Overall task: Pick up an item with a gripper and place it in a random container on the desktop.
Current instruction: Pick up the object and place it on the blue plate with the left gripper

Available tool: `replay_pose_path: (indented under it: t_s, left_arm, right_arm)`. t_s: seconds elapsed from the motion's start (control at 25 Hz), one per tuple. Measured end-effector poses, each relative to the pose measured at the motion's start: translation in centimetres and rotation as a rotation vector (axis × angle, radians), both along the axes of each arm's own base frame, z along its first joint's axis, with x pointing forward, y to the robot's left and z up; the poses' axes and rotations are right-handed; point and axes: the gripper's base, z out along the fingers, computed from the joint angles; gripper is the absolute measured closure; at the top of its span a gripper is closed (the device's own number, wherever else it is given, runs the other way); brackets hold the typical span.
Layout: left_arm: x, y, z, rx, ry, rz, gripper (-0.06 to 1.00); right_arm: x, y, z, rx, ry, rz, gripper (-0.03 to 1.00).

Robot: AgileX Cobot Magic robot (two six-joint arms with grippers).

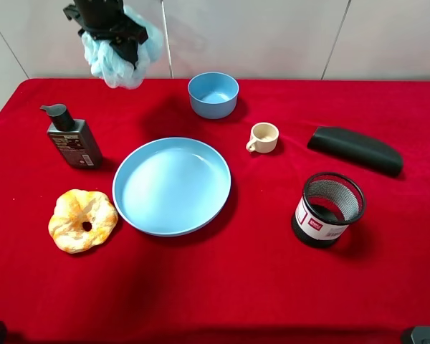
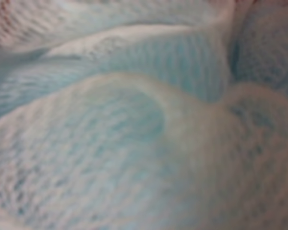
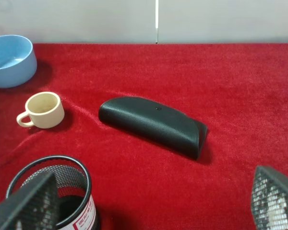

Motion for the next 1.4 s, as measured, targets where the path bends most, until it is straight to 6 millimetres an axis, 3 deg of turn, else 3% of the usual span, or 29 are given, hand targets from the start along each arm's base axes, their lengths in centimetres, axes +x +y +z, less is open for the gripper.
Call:
replay_pose_path:
  t_s: [0.4,0.76,1.4]
  left_arm:
    - [-2.9,-5.0,2.8,-0.002,-0.053,-0.075,0.43]
    - [-6.5,-9.1,0.9,0.022,0.033,-0.154,0.43]
    - [-11.4,-12.9,-2.7,0.102,0.157,-0.286,0.43]
  right_arm:
    - [0.0,0.0,0.0,0.0,0.0,0.0,0.34]
    - [0.0,0.0,0.0,0.0,0.0,0.0,0.34]
    - [0.0,0.0,0.0,0.0,0.0,0.0,0.34]
